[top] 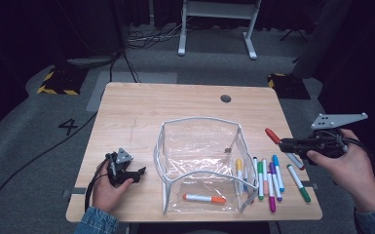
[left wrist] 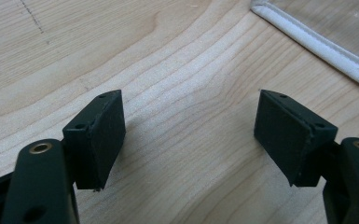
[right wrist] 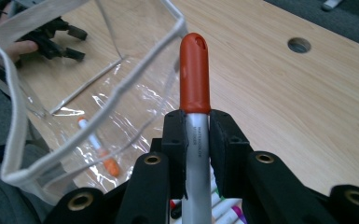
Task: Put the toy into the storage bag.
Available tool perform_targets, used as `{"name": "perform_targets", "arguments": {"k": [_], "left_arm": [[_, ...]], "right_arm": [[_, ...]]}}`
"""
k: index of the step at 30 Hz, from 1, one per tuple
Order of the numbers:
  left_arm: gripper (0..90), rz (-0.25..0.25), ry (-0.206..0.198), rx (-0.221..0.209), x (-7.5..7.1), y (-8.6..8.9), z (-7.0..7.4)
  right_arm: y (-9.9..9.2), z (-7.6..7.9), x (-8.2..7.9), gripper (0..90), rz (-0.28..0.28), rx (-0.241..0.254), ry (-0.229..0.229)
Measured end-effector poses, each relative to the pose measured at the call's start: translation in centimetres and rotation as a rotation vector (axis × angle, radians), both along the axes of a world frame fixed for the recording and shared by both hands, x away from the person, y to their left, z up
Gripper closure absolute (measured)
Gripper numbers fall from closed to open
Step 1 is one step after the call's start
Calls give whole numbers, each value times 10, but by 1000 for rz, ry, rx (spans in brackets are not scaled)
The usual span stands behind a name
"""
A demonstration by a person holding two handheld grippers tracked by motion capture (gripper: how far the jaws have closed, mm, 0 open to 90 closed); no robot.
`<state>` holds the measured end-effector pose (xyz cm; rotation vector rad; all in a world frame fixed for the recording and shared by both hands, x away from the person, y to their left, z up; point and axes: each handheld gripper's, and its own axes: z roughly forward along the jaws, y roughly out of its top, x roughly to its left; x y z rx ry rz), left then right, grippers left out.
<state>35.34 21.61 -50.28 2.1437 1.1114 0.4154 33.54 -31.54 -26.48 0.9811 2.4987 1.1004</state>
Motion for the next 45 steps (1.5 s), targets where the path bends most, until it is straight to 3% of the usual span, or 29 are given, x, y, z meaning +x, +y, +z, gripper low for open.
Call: {"name": "perform_targets", "arguments": {"k": [14, 24, 34, 45], "left_arm": [[250, 1, 1, -1, 0, 0, 0], [251, 5, -3, -2, 0, -1, 0], [251, 4, -4, -1, 0, 0, 0], [251, 3, -4, 0, 0, 0, 0]], "right_arm": [[76, 17, 7, 771, 199, -44, 18], [127, 17, 13, 771, 320, -69, 50], [165, 1, 23, 771, 404, -103, 88], [196, -36, 35, 771, 459, -178, 177]]}}
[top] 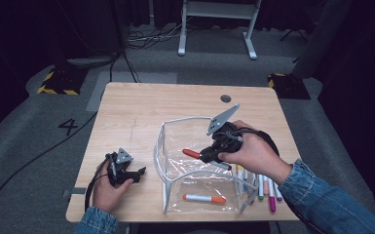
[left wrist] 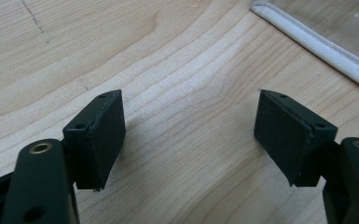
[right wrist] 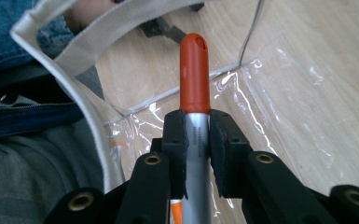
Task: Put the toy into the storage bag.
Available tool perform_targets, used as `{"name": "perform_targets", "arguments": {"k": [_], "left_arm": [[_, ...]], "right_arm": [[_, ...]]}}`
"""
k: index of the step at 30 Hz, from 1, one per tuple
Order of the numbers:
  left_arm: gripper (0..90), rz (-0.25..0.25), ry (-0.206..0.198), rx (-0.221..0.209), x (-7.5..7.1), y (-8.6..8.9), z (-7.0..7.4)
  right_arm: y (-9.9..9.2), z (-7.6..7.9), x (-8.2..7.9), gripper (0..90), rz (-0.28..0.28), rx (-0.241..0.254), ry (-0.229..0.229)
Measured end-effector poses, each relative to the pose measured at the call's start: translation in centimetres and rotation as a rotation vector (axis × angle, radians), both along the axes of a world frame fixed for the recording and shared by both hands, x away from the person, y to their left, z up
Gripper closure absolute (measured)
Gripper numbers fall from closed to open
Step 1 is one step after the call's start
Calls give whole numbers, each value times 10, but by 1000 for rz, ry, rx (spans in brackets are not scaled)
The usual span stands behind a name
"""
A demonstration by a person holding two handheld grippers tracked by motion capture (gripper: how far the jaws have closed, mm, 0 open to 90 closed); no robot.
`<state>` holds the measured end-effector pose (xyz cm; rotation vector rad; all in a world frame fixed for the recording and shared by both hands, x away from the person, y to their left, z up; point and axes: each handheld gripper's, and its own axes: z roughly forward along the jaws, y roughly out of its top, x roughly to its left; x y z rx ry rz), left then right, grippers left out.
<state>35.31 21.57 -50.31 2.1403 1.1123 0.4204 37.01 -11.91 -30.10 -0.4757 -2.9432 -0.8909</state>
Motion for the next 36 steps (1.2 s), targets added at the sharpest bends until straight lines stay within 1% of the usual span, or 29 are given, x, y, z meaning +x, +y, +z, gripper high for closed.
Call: {"name": "perform_targets", "arguments": {"k": [7, 10, 12, 14, 19, 21, 22, 25, 28, 30, 36], "left_arm": [[251, 4, 2, -5, 0, 0, 0], [251, 2, 1, -2, 0, 0, 0], [251, 2, 1, -2, 0, 0, 0], [251, 1, 0, -1, 0, 0, 0], [251, 1, 0, -1, 0, 0, 0], [251, 2, 1, -2, 0, 0, 0], [251, 0, 0, 0, 0, 0, 0], [251, 2, 2, -4, 0, 0, 0], [251, 0, -1, 0, 0, 0, 0], [251, 1, 1, -3, 0, 0, 0], [251, -1, 1, -2, 0, 0, 0]], "right_arm": [[16, -23, 4, 772, 28, -39, 37], [21, -31, 5, 771, 40, -61, 52], [23, -36, 6, 771, 36, -83, 58], [25, -40, 6, 771, 42, -95, 74], [28, -51, 6, 772, 55, -129, 122], [27, -53, 7, 771, 56, -111, 152], [27, -54, 7, 771, 58, -108, 154], [26, -56, 9, 772, 51, -108, 181], [26, -61, 12, 771, 47, -133, 191], [26, -65, 14, 771, 51, -155, 191], [30, -78, 13, 771, 72, -191, 225]]}}
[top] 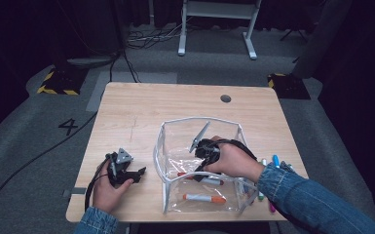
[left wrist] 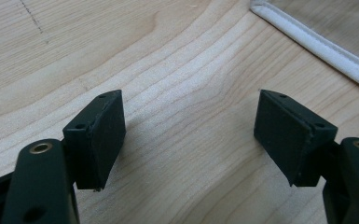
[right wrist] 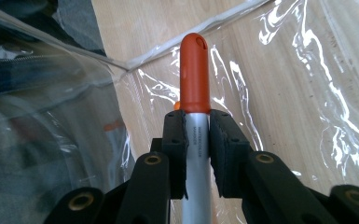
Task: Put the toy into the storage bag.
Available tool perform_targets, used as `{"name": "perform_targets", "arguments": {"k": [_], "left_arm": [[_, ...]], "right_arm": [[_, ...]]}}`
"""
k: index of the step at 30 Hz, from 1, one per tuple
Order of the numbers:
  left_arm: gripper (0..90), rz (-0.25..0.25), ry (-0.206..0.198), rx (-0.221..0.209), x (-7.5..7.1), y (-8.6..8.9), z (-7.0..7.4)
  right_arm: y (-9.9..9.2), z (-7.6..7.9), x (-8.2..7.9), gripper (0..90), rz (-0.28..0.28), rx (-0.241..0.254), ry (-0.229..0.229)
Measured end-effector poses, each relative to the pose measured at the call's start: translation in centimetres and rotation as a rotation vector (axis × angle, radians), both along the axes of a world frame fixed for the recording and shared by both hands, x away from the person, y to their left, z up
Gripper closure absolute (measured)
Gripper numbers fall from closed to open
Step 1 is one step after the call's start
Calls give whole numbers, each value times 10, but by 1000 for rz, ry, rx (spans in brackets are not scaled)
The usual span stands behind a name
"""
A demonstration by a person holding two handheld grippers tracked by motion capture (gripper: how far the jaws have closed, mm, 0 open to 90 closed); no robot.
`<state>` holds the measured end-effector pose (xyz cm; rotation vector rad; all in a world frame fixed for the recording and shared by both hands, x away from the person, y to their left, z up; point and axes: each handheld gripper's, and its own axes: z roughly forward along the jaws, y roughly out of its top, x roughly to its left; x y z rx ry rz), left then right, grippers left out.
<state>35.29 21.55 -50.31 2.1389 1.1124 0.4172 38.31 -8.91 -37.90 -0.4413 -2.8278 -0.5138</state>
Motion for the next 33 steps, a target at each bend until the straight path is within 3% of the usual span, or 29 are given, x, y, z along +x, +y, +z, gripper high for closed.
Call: {"name": "perform_targets", "arguments": {"k": [14, 19, 22, 33], "left_arm": [[251, -4, -1, 1, 0, 0, 0], [251, -4, 0, 1, 0, 0, 0], [251, -5, -1, 1, 0, 0, 0], [251, -6, 0, 2, 0, 0, 0]], "right_arm": [[4, -20, 3, 771, 35, -75, 82], [6, -25, 4, 771, 53, -103, 81], [7, -29, 3, 771, 50, -129, 113], [9, -39, 6, 770, 62, -173, 123]]}}
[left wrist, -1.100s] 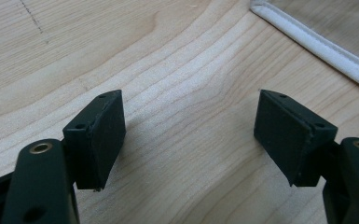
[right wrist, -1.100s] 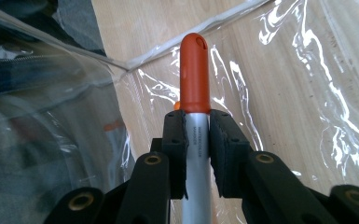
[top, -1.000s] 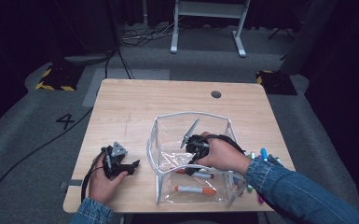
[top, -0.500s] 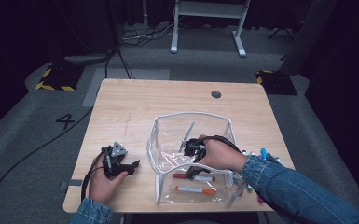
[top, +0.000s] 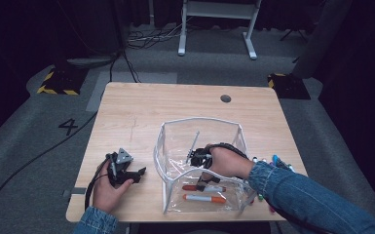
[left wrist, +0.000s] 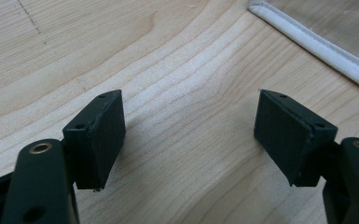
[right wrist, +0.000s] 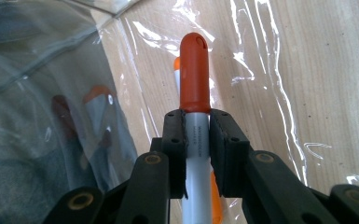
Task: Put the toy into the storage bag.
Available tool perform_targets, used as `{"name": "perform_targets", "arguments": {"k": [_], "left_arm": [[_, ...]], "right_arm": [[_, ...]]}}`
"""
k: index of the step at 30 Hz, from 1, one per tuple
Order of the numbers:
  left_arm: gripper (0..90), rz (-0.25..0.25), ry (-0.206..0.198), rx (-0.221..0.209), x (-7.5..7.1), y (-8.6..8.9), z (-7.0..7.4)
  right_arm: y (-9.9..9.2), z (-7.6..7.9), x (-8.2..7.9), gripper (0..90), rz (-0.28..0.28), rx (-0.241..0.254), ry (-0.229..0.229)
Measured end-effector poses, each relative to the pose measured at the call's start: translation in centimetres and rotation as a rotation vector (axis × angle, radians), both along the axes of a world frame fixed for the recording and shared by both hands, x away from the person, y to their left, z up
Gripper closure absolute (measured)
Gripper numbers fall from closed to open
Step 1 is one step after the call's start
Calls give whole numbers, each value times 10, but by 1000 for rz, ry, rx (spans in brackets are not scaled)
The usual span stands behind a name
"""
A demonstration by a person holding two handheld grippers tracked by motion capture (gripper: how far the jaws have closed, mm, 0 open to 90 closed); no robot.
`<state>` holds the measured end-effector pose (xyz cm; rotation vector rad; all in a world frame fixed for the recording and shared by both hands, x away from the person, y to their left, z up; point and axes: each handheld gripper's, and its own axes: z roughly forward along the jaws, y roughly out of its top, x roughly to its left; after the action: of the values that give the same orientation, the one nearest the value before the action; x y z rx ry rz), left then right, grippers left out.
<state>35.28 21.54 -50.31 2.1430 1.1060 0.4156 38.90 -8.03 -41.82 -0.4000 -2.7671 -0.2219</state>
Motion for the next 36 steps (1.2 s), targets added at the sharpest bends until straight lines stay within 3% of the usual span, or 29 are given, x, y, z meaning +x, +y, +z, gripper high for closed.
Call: {"name": "perform_targets", "arguments": {"k": [2, 3, 7, 9, 13, 20, 25, 29, 36], "left_arm": [[251, 0, 0, 0, 0, 0, 0], [251, 0, 0, 0, 0, 0, 0], [251, -2, 0, 1, 0, 0, 0], [251, -1, 0, 0, 0, 0, 0], [251, -2, 0, 1, 0, 0, 0], [251, -1, 0, 0, 0, 0, 0], [251, -1, 0, 0, 0, 0, 0], [251, -1, 0, 0, 0, 0, 0], [248, 2, 0, -1, 0, 0, 0]], "right_arm": [[2, -2, 0, 751, -7, 14, 8], [2, -3, 0, 693, -6, 30, 4], [0, 0, 2, 569, -54, 90, -28], [-3, 5, 4, 559, -67, 111, -62], [-9, 25, 10, 549, -131, 179, -134], [-27, 78, 7, 552, -203, 340, -283], [-53, 110, -3, 518, -254, 430, -375], [-82, 128, -11, 515, -291, 462, -436], [-142, 149, -20, 514, -419, 524, -512]]}}
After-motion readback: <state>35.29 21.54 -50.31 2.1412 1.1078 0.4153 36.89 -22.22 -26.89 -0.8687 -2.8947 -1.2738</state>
